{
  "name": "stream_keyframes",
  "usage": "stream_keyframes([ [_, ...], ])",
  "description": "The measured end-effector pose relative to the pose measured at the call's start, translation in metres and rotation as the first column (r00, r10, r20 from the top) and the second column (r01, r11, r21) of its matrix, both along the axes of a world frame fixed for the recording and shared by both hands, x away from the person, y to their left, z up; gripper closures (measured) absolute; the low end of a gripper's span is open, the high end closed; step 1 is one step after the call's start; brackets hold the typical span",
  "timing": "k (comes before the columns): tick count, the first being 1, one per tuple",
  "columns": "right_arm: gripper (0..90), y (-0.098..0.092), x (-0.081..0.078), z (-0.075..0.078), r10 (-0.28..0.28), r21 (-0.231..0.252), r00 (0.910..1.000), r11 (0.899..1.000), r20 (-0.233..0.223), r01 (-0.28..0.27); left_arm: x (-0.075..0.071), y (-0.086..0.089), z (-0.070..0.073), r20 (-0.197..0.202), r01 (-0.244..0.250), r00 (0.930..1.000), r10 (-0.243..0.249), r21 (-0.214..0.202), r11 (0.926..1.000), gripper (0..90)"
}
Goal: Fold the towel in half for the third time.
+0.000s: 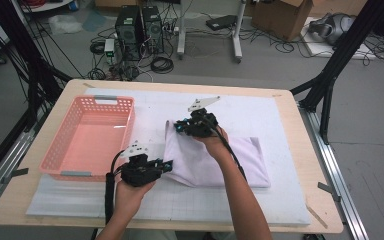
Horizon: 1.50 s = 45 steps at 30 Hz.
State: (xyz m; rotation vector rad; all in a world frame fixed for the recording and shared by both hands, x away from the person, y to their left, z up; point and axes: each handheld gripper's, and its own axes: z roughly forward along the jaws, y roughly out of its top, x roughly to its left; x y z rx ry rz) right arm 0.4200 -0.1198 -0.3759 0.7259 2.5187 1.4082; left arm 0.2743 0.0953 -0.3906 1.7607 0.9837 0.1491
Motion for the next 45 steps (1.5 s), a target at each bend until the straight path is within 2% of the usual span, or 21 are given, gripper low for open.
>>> stream_keyframes([
  [5,82.5,-0.027,-0.002,0.006,-0.039,0.016,0.9992,0.999,0.013,0.039,0.007,-0.024,0.006,0.003,0.05,0.9988,-0.05,0.01,0.9987,78.8],
  [6,82.5,-0.032,-0.003,0.007,-0.045,0.016,0.9989,0.999,0.015,0.045,0.007,-0.024,0.006,0.003,0.05,0.9988,-0.05,0.01,0.9987,78.8],
  [7,82.5,-0.038,-0.004,0.008,-0.055,0.015,0.9984,0.998,0.014,0.055,0.011,-0.035,0.007,-0.003,0.072,0.9974,-0.072,0.016,0.9973,78.8],
  [12,82.5,-0.066,-0.007,0.008,-0.097,0.014,0.9952,0.995,0.014,0.097,0.019,-0.06,0.01,-0.015,0.123,0.9923,-0.123,0.013,0.9923,78.7],
  [13,82.5,-0.072,-0.007,0.008,-0.104,0.014,0.9944,0.994,0.019,0.104,0.019,-0.06,0.01,-0.015,0.123,0.9923,-0.123,0.013,0.9923,78.7],
  [14,82.5,-0.077,-0.008,0.007,-0.112,0.014,0.9936,0.994,0.013,0.112,0.022,-0.07,0.01,-0.023,0.139,0.9901,-0.138,0.015,0.9902,78.7],
  [15,82.5,-0.083,-0.009,0.007,-0.122,0.016,0.9924,0.992,0.015,0.122,0.022,-0.07,0.01,-0.023,0.139,0.9901,-0.138,0.015,0.9902,78.6],
  [18,82.4,-0.099,-0.012,0.006,-0.147,0.031,0.989,0.989,0.012,0.147,0.025,-0.09,0.009,-0.031,0.17,0.985,-0.17,0.022,0.9851,78.5],
  [22,82.4,-0.114,-0.015,0.006,-0.166,0.036,0.9859,0.986,0.016,0.166,0.027,-0.104,0.008,-0.034,0.186,0.9822,-0.185,0.031,0.9822,78.5],
  [23,82.4,-0.123,-0.016,0.005,-0.185,0.031,0.9827,0.982,0.013,0.184,0.028,-0.109,0.007,-0.034,0.191,0.9812,-0.19,0.03,0.9812,78.4],
  [28,82.4,-0.137,-0.019,0.001,-0.209,0.025,0.9779,0.978,0.006,0.209,0.031,-0.126,0.001,-0.041,0.209,0.9773,-0.208,0.033,0.9773,78.3],
  [31,82.3,-0.151,-0.022,-0.005,-0.24,0.002,0.9707,0.971,0.004,0.24,0.034,-0.141,-0.005,-0.052,0.223,0.9738,-0.221,0.03,0.9743,78.0],
  [33,82.3,-0.154,-0.022,-0.006,-0.247,-0.003,0.9691,0.969,0.003,0.247,0.035,-0.146,-0.007,-0.054,0.223,0.9738,-0.221,0.03,0.9744,77.9],
  [34,82.3,-0.162,-0.023,-0.01,-0.266,-0.008,0.9638,0.964,-0.004,0.266,0.036,-0.151,-0.009,-0.061,0.223,0.9733,-0.221,0.031,0.9743,77.5],
  [36,82.3,-0.167,-0.023,-0.013,-0.282,-0.012,0.9595,0.959,-0.007,0.282,0.038,-0.155,-0.012,-0.067,0.217,0.9743,-0.215,0.03,0.9756,76.6],
  [39,82.2,-0.172,-0.023,-0.017,-0.294,-0.019,0.9559,0.956,-0.012,0.293,0.039,-0.157,-0.014,-0.068,0.199,0.9779,-0.198,0.019,0.9797,70.9],
  [40,82.0,-0.176,-0.024,-0.021,-0.297,-0.02,0.9548,0.955,-0.015,0.297,0.038,-0.156,-0.013,-0.043,0.2,0.9791,-0.199,0.017,0.9797,58.7],
  [42,81.5,-0.179,-0.024,-0.023,-0.303,-0.03,0.9528,0.953,-0.021,0.302,0.037,-0.149,-0.01,0.0,0.184,0.983,-0.184,0.011,0.9829,44.9],
  [43,81.4,-0.18,-0.024,-0.023,-0.305,-0.036,0.9522,0.952,-0.016,0.304,0.037,-0.149,-0.01,0.0,0.184,0.983,-0.184,0.011,0.9829,41.1],
  [44,81.4,-0.18,-0.024,-0.023,-0.31,-0.03,0.9507,0.951,-0.018,0.309,0.037,-0.144,-0.007,0.022,0.176,0.9841,-0.176,0.0,0.9843,37.9],
  [45,81.4,-0.181,-0.024,-0.022,-0.311,-0.027,0.9503,0.95,-0.015,0.311,0.035,-0.131,-0.003,0.063,0.159,0.9856,-0.157,-0.027,0.9869,36.0],
])
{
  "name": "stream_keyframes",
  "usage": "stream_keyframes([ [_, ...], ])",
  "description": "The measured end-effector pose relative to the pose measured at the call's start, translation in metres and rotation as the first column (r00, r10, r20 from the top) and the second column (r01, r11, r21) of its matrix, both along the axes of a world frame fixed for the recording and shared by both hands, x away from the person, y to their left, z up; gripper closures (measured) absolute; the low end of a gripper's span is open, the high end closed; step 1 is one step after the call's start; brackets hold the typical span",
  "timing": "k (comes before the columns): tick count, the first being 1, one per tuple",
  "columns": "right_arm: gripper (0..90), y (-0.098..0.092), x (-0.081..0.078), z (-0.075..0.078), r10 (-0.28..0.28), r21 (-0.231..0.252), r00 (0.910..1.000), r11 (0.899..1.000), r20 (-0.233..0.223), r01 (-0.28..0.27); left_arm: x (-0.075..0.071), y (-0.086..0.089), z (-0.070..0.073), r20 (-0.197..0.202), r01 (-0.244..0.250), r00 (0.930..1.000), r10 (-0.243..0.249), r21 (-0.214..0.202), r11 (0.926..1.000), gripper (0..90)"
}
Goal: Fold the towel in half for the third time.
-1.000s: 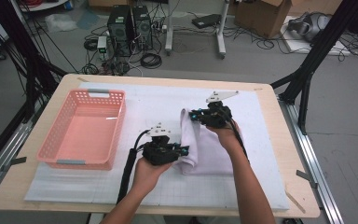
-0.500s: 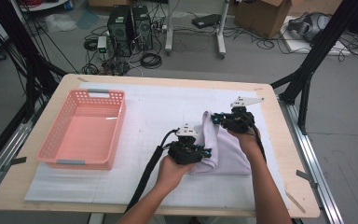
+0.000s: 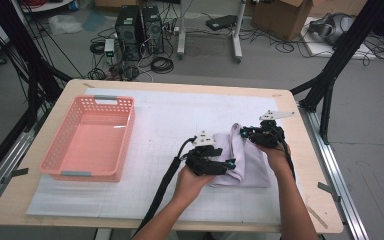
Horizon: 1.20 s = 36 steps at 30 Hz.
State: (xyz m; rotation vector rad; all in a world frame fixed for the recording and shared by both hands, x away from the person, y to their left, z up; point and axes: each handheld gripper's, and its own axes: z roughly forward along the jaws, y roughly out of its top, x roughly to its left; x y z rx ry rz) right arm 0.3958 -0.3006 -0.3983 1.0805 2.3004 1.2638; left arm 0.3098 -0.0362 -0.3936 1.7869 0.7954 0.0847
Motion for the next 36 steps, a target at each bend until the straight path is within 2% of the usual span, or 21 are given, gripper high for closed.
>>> stream_keyframes([
  [1,81.3,0.0,0.0,0.0,0.005,-0.007,0.9999,1.0,0.014,-0.004,0.0,0.007,0.002,0.018,-0.005,0.9998,0.005,-0.002,1.0,35.8],
  [2,80.8,0.001,-0.001,0.001,-0.001,-0.008,1.0,1.0,0.009,0.001,-0.001,0.015,0.003,0.031,-0.016,0.9994,0.017,-0.005,0.9999,35.3],
  [3,79.3,0.001,-0.001,0.001,-0.005,-0.017,0.9999,1.0,0.009,0.006,-0.001,0.015,0.003,0.031,-0.016,0.9994,0.017,-0.005,0.9999,34.7],
  [4,76.3,0.001,-0.001,0.0,-0.016,-0.023,0.9999,1.0,0.005,0.016,-0.001,0.03,0.002,0.043,-0.04,0.9982,0.041,-0.006,0.9992,34.7],
  [5,72.7,0.0,-0.001,0.0,-0.03,-0.025,0.9995,0.999,-0.002,0.03,-0.001,0.037,0.001,0.047,-0.05,0.9977,0.049,0.004,0.9988,34.7],
  [7,65.3,-0.005,-0.003,0.001,-0.071,-0.017,0.9974,0.997,-0.009,0.071,-0.001,0.05,-0.003,0.052,-0.071,0.9962,0.07,0.012,0.9974,34.6],
  [8,65.3,-0.005,-0.003,0.001,-0.071,-0.017,0.9974,0.997,-0.009,0.071,-0.001,0.05,-0.003,0.052,-0.071,0.9962,0.07,0.012,0.9974,34.4],
  [9,58.6,-0.013,-0.006,0.004,-0.128,0.0,0.9917,0.992,-0.015,0.128,-0.002,0.062,-0.007,0.065,-0.09,0.994,0.089,0.021,0.9957,34.4],
  [11,56.6,-0.02,-0.011,0.007,-0.171,0.002,0.985,0.985,-0.026,0.171,-0.003,0.072,-0.012,0.076,-0.11,0.9913,0.108,0.029,0.9935,34.9],
  [12,56.0,-0.024,-0.015,0.008,-0.189,0.006,0.9817,0.982,-0.024,0.189,-0.003,0.077,-0.015,0.07,-0.119,0.9907,0.117,0.033,0.9923,35.3],
  [14,56.5,-0.031,-0.025,0.009,-0.216,-0.025,0.9763,0.976,0.009,0.216,-0.003,0.085,-0.021,0.067,-0.131,0.9895,0.128,0.041,0.9905,35.2],
  [15,56.5,-0.031,-0.025,0.009,-0.216,-0.025,0.9763,0.976,0.009,0.216,-0.003,0.085,-0.021,0.067,-0.131,0.9895,0.128,0.041,0.9905,35.1],
  [16,57.4,-0.04,-0.035,0.008,-0.235,-0.044,0.9719,0.971,0.013,0.236,-0.003,0.091,-0.025,0.076,-0.136,0.9884,0.132,0.057,0.989,35.1],
  [21,60.8,-0.054,-0.065,0.007,-0.258,-0.016,0.9659,0.966,0.026,0.258,-0.005,0.1,-0.03,0.087,-0.144,0.9865,0.138,0.062,0.9876,34.8],
  [24,65.7,-0.057,-0.085,0.003,-0.243,-0.004,0.9696,0.97,0.027,0.243,-0.007,0.107,-0.035,0.098,-0.143,0.9859,0.135,0.082,0.9863,34.8],
  [26,70.9,-0.054,-0.097,-0.002,-0.214,-0.024,0.9765,0.976,0.021,0.215,-0.009,0.11,-0.038,0.098,-0.142,0.9861,0.134,0.083,0.9864,34.8],
  [28,79.8,-0.049,-0.109,-0.008,-0.184,-0.048,0.9826,0.982,0.03,0.185,-0.011,0.113,-0.041,0.097,-0.142,0.9863,0.133,0.089,0.9859,34.8],
  [30,79.8,-0.045,-0.117,-0.014,-0.163,-0.049,0.9864,0.985,0.022,0.164,-0.012,0.115,-0.042,0.101,-0.145,0.9856,0.135,0.097,0.9846,34.8],
  [33,64.0,-0.037,-0.12,-0.024,-0.141,-0.037,0.9899,0.989,-0.018,0.14,-0.012,0.117,-0.043,0.102,-0.144,0.9856,0.135,0.095,0.985,34.8],
  [35,65.5,-0.035,-0.12,-0.026,-0.137,-0.03,0.99,0.99,-0.034,0.136,-0.013,0.118,-0.043,0.107,-0.144,0.9853,0.133,0.098,0.9847,34.8],
  [36,74.2,-0.031,-0.119,-0.031,-0.134,-0.058,0.99,0.99,-0.044,0.132,-0.014,0.119,-0.043,0.109,-0.141,0.9856,0.13,0.1,0.985,34.7],
])
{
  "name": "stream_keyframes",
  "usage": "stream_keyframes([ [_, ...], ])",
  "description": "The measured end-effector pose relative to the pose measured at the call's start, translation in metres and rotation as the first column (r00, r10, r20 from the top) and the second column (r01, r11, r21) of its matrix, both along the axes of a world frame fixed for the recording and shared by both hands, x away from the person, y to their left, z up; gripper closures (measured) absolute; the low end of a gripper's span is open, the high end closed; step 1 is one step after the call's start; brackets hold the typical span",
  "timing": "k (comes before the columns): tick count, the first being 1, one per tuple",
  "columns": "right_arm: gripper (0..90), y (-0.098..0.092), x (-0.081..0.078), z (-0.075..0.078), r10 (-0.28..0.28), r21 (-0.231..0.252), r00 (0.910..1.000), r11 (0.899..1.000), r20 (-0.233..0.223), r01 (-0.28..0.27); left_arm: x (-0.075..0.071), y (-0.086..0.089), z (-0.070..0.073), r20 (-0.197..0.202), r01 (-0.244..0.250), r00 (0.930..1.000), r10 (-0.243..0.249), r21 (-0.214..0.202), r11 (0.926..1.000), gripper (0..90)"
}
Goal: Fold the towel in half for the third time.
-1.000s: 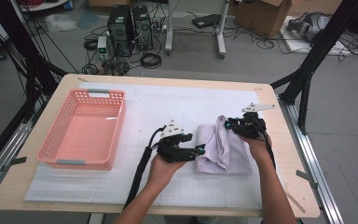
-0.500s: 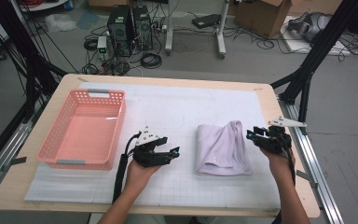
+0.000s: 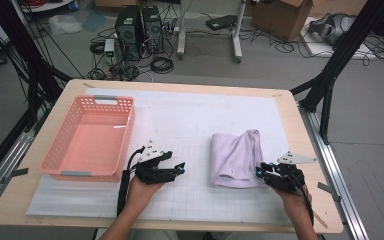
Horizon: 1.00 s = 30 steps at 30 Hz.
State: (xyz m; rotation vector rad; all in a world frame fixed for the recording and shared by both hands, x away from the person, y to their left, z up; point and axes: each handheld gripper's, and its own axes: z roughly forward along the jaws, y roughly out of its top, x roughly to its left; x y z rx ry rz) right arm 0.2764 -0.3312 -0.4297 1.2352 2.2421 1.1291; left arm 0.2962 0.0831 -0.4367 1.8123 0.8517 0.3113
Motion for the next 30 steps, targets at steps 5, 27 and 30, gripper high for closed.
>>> stream_keyframes([
  [5,86.4,0.0,-0.002,-0.002,0.003,-0.049,1.0,0.999,0.004,-0.002,-0.002,0.004,-0.001,0.002,0.003,1.0,-0.003,0.002,1.0,34.7],
  [27,85.9,0.028,-0.013,0.004,0.002,-0.026,1.0,1.0,0.001,-0.002,-0.008,0.015,-0.006,-0.003,-0.008,1.0,0.008,-0.007,0.9999,34.5],
  [30,85.9,0.023,-0.016,0.009,-0.004,-0.026,0.9998,1.0,0.02,0.005,-0.008,0.015,-0.006,-0.006,-0.008,0.9999,0.008,-0.006,0.9999,34.5],
])
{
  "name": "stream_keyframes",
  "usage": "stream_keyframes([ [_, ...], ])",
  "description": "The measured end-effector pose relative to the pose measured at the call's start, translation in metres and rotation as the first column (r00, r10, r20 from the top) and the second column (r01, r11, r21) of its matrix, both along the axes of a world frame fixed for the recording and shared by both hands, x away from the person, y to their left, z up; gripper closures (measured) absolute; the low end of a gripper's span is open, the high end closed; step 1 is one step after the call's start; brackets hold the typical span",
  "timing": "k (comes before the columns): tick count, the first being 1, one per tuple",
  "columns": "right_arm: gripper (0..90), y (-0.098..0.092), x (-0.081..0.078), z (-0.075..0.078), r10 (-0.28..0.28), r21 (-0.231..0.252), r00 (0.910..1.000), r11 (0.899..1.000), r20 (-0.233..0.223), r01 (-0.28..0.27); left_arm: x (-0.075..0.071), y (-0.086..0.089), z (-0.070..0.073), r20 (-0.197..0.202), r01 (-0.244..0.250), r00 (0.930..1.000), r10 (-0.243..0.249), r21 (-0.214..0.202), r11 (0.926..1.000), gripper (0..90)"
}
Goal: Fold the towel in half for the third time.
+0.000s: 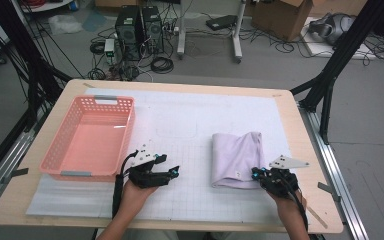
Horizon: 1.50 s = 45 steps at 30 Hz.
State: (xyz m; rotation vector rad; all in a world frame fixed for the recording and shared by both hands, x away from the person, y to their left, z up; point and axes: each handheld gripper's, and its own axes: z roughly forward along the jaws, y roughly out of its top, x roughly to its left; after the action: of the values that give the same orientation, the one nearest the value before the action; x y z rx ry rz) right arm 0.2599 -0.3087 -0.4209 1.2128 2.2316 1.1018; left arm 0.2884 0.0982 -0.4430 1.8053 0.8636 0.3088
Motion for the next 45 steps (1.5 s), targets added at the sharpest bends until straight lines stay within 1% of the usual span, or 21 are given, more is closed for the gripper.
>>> stream_keyframes([
  [3,86.0,-0.017,-0.009,0.011,-0.05,-0.021,0.9987,0.999,0.012,0.05,0.0,-0.001,0.0,0.003,0.002,1.0,-0.002,0.003,1.0,34.5],
  [7,85.8,-0.031,-0.015,0.009,-0.073,-0.071,0.9961,0.995,-0.048,0.07,0.0,-0.001,0.0,0.001,-0.003,1.0,0.003,-0.001,1.0,34.5],
  [9,77.2,-0.035,-0.015,0.005,-0.075,-0.061,0.9936,0.996,-0.084,0.07,0.0,-0.001,0.0,0.001,-0.004,1.0,0.004,-0.001,1.0,34.5],
  [10,66.7,-0.036,-0.015,0.005,-0.093,-0.052,0.9929,0.995,-0.073,0.09,0.0,-0.001,0.001,0.001,-0.003,1.0,0.003,-0.003,1.0,34.5],
  [12,63.2,-0.037,-0.014,0.008,-0.11,-0.033,0.9923,0.994,-0.056,0.108,0.0,-0.001,0.001,0.001,-0.002,1.0,0.002,-0.002,1.0,34.5],
  [13,60.7,-0.035,-0.009,0.015,-0.122,0.006,0.9925,0.993,-0.011,0.122,-0.001,0.0,0.001,0.003,-0.002,1.0,0.002,-0.001,1.0,34.5],
  [15,60.8,-0.033,-0.006,0.018,-0.119,0.008,0.9928,0.993,0.001,0.119,-0.001,0.0,0.001,0.002,-0.005,1.0,0.005,-0.003,1.0,34.5],
  [16,62.1,-0.024,0.003,0.02,-0.077,0.017,0.9968,0.997,0.02,0.077,-0.001,0.001,0.001,0.001,-0.006,1.0,0.006,-0.007,1.0,34.4],
  [20,61.9,-0.002,0.018,0.009,-0.006,-0.015,0.9998,1.0,-0.021,0.005,0.0,0.002,0.001,-0.001,-0.008,1.0,0.008,-0.009,0.9999,34.4],
  [22,61.5,0.0,0.02,0.003,-0.011,-0.024,0.999,1.0,-0.043,0.01,-0.001,0.002,0.001,-0.001,-0.007,1.0,0.007,-0.009,0.9999,34.4],
  [23,61.5,-0.001,0.021,-0.007,-0.041,-0.054,0.9964,0.998,-0.074,0.037,-0.001,0.003,0.002,0.001,-0.005,1.0,0.005,-0.008,1.0,34.4],
  [26,61.5,-0.01,0.016,-0.01,-0.073,-0.024,0.9934,0.997,-0.088,0.072,-0.001,0.003,0.002,0.004,-0.009,1.0,0.009,-0.01,0.9999,34.4],
  [30,60.7,-0.011,0.014,-0.007,-0.066,-0.038,0.9938,0.997,-0.09,0.063,0.0,0.005,0.004,0.007,-0.017,0.9998,0.017,-0.017,0.9997,34.3],
  [33,55.7,-0.008,0.021,0.003,-0.055,-0.031,0.9973,0.998,-0.048,0.054,-0.001,0.005,0.003,0.006,-0.016,0.9999,0.016,-0.014,0.9998,34.0],
  [34,55.7,-0.004,0.033,0.011,-0.04,-0.024,0.9992,0.999,0.006,0.04,0.0,0.005,0.003,0.007,-0.011,0.9999,0.011,-0.009,0.9999,34.0],
  [37,57.3,0.002,0.061,0.017,-0.028,-0.005,0.9986,1.0,0.046,0.028,0.0,0.003,0.002,0.004,-0.005,1.0,0.005,-0.01,0.9999,34.0],
  [38,57.3,0.002,0.061,0.017,-0.028,-0.005,0.9986,1.0,0.046,0.028,0.0,0.003,0.002,0.004,-0.005,1.0,0.005,-0.01,0.9999,34.0],
  [39,57.2,0.006,0.081,0.015,-0.044,-0.033,0.9985,0.998,0.034,0.045,0.0,0.002,0.002,0.005,-0.001,1.0,0.001,-0.009,1.0,34.0],
  [40,57.2,0.006,0.081,0.015,-0.044,-0.033,0.9985,0.998,0.034,0.045,0.0,0.002,0.002,0.005,-0.001,1.0,0.001,-0.009,1.0,34.0],
  [41,58.1,0.007,0.099,0.008,-0.069,-0.032,0.9976,0.997,0.003,0.069,0.0,0.001,0.002,0.001,0.001,1.0,-0.001,-0.014,0.9999,34.0],
  [45,61.5,0.004,0.117,-0.006,-0.151,-0.092,0.9876,0.985,-0.042,0.147,0.001,0.0,0.002,0.0,-0.001,1.0,0.001,-0.016,0.9999,34.0],
])
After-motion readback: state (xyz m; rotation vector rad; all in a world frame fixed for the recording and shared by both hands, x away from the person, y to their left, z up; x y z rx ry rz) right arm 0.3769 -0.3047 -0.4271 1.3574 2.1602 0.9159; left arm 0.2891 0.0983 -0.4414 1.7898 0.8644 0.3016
